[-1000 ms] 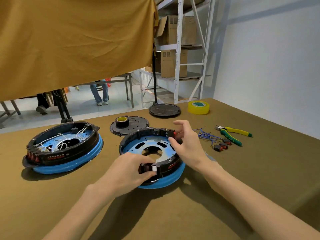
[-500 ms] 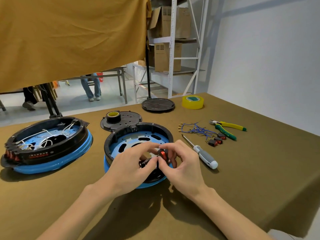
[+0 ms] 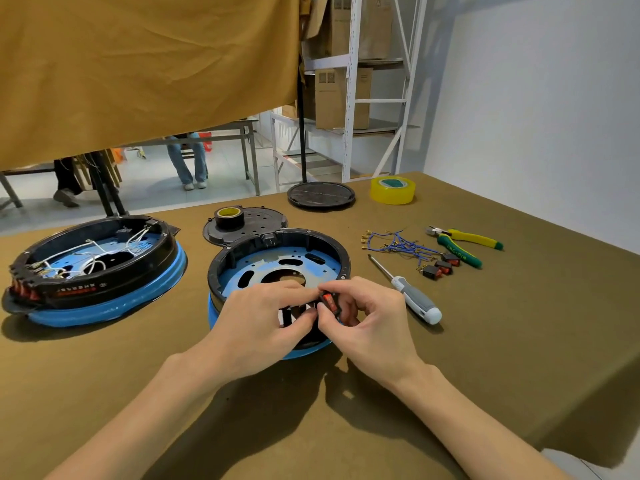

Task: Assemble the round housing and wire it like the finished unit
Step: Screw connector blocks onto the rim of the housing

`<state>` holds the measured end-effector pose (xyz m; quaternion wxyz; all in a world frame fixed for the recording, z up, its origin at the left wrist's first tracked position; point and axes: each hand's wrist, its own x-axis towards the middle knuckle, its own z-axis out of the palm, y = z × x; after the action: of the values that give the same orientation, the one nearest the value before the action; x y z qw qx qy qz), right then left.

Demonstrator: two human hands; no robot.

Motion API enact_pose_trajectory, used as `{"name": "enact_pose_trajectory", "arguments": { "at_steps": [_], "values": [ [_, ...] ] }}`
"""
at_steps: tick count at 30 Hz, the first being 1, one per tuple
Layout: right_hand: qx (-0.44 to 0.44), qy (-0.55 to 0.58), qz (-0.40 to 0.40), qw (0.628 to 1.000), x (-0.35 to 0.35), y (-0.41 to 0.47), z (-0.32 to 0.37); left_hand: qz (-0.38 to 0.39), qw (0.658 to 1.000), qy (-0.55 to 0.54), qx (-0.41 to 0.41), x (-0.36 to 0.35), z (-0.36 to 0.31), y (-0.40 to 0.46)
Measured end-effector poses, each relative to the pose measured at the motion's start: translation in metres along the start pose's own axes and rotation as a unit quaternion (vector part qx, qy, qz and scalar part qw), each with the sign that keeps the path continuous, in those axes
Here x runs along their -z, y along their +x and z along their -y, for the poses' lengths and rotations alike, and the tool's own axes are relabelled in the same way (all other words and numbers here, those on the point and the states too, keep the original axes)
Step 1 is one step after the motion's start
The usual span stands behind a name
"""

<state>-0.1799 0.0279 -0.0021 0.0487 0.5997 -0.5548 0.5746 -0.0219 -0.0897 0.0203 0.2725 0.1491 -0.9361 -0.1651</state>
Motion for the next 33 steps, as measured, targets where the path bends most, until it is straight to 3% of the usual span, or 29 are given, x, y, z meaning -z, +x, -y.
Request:
{"name": "enact_pose_trajectory", "arguments": {
  "at_steps": [9, 15, 23, 33],
  "values": [
    [-0.014, 0.004, 0.017, 1.000, 0.000, -0.001, 0.001, -0.004, 0.996, -0.086, 0.022, 0.004, 0.001, 0.003],
    [-0.093, 0.077, 0.005, 0.993, 0.002, 0.001, 0.003, -0.088, 0.986, -0.138, 0.033, 0.000, 0.000, 0.002],
    [-0.106, 0.081, 0.019, 0.991, 0.001, 0.002, 0.012, -0.134, 0.988, -0.072, 0.014, -0.004, -0.006, -0.002],
    [-0.075, 0.026, 0.003, 0.997, 0.003, 0.000, 0.003, -0.095, 0.994, -0.035, 0.031, -0.004, -0.005, -0.002]
  ]
}}
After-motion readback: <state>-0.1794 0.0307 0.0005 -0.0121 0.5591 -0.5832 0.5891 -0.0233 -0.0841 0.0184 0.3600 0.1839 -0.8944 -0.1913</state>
